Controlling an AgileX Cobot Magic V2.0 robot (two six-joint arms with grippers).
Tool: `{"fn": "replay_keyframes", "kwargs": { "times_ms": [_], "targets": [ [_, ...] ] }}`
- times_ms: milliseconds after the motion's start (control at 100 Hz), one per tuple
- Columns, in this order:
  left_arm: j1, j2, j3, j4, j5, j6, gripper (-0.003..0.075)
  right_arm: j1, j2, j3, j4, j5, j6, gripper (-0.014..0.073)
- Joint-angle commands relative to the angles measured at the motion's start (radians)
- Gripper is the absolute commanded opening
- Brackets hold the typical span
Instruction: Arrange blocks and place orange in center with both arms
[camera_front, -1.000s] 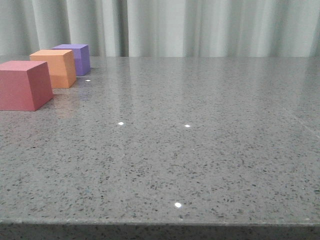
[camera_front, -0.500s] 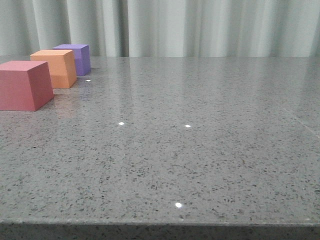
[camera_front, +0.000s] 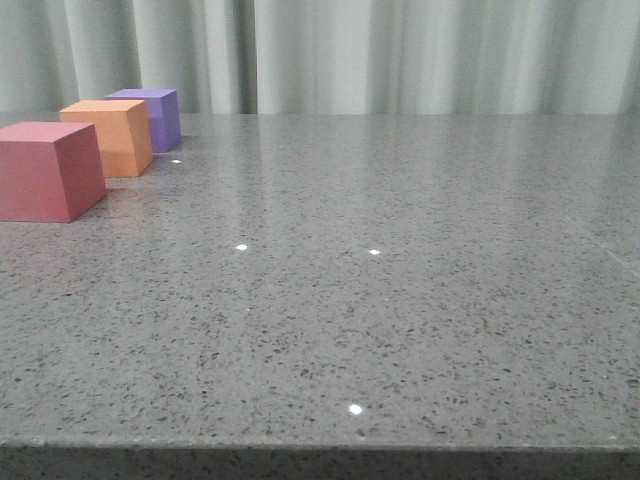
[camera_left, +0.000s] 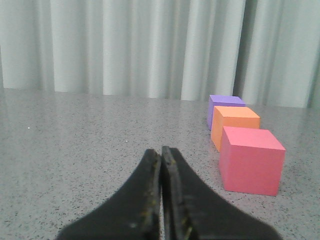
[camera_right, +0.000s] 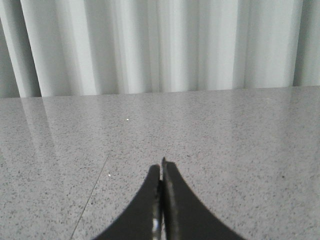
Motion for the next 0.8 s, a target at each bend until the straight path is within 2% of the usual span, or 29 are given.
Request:
{"fn": "replay_keyframes", "kwargs": {
  "times_ms": [0,790],
  "targets": [
    [-0.001,-0.035,0.042,-0.009,-0.081,0.002,-0.0020,-0.003,-0.030,0.010,0.006,-0.095,-0.012,-0.0067],
    [-0.001,-0.035,0.042,-0.009,-0.081,0.002,-0.0020,-0.003,-0.024,0.010,0.006,-0.088,-0.012,-0.0067]
  ]
}}
